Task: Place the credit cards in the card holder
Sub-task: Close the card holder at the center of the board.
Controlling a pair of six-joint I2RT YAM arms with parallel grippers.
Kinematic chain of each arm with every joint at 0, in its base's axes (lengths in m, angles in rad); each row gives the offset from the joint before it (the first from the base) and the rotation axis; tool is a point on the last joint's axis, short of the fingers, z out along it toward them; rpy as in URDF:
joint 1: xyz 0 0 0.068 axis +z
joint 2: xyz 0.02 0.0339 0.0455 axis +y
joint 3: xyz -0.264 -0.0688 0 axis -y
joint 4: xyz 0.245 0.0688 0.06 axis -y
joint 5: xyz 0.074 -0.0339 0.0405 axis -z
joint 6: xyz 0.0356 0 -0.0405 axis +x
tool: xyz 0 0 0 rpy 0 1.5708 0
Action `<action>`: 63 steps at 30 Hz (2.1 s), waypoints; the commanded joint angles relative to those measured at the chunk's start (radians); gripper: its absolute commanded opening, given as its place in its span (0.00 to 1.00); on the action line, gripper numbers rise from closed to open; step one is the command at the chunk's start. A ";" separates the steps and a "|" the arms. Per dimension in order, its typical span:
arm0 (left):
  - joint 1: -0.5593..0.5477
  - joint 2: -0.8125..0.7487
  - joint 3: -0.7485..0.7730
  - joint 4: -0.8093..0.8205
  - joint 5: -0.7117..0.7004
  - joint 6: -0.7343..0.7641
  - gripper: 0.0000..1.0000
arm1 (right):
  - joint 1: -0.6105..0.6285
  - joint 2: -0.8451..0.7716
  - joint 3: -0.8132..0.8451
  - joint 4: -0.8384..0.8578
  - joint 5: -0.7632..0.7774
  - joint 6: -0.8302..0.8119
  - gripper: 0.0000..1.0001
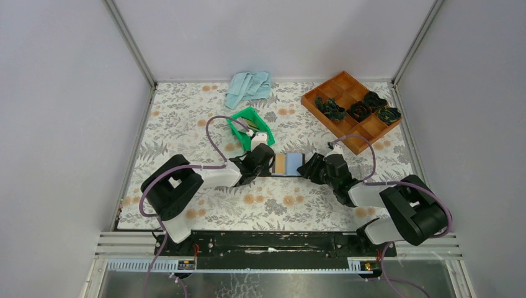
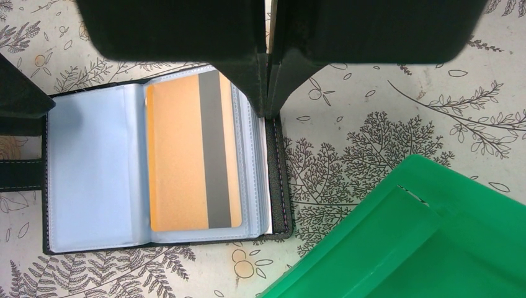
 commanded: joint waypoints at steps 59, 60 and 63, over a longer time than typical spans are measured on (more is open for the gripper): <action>-0.004 0.026 -0.046 -0.085 0.003 -0.011 0.06 | -0.004 0.139 -0.080 0.474 -0.060 0.112 0.00; -0.002 0.014 -0.054 -0.083 -0.001 -0.017 0.09 | -0.004 0.132 -0.078 0.469 -0.056 0.121 0.00; 0.014 -0.025 -0.092 -0.064 -0.003 -0.040 0.16 | -0.005 0.101 -0.070 0.445 -0.042 0.150 0.00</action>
